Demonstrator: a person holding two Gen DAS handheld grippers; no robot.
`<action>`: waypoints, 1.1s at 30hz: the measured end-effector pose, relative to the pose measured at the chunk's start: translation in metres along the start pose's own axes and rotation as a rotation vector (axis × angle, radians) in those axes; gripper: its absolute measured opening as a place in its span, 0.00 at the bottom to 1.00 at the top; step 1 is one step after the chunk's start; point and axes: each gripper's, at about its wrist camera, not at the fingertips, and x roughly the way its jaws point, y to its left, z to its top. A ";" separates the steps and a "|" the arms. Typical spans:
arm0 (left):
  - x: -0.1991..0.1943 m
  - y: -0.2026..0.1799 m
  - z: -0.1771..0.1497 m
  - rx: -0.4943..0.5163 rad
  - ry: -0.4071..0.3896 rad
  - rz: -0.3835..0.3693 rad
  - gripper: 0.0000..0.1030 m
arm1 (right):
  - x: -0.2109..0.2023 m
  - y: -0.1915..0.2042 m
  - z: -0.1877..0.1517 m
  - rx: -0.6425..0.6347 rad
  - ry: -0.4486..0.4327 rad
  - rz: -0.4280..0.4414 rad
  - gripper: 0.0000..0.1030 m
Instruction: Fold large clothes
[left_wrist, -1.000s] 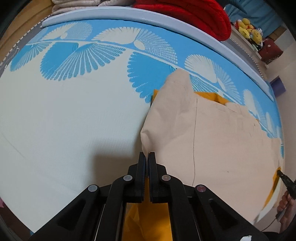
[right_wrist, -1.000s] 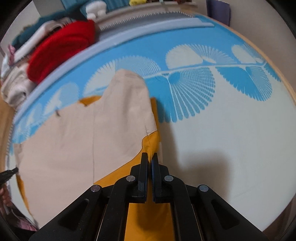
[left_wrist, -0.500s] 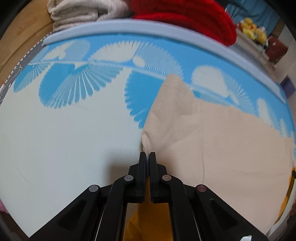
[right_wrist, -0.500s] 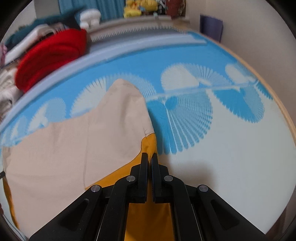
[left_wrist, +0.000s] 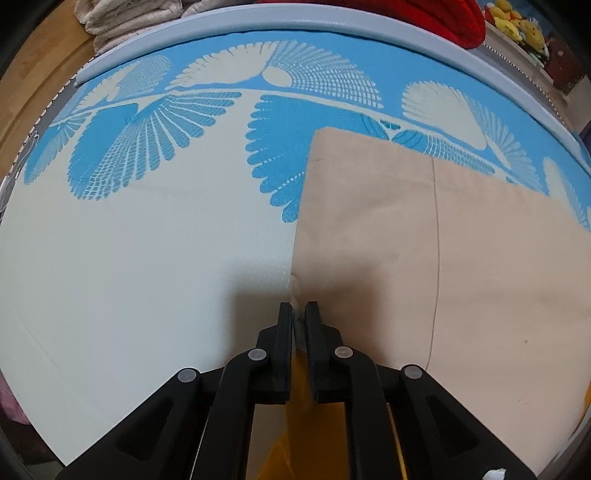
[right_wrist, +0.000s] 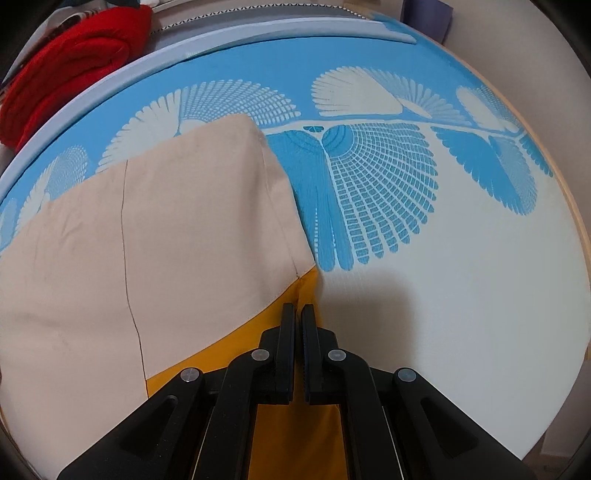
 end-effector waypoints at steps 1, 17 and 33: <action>-0.005 0.002 0.001 -0.006 0.009 -0.017 0.17 | -0.005 -0.001 0.000 -0.001 -0.015 -0.008 0.08; -0.011 -0.039 -0.092 0.519 0.238 -0.204 0.34 | -0.021 0.006 -0.087 -0.503 0.141 0.137 0.20; -0.020 -0.012 -0.144 0.636 0.286 -0.168 0.22 | -0.026 -0.036 -0.135 -0.545 0.266 0.104 0.20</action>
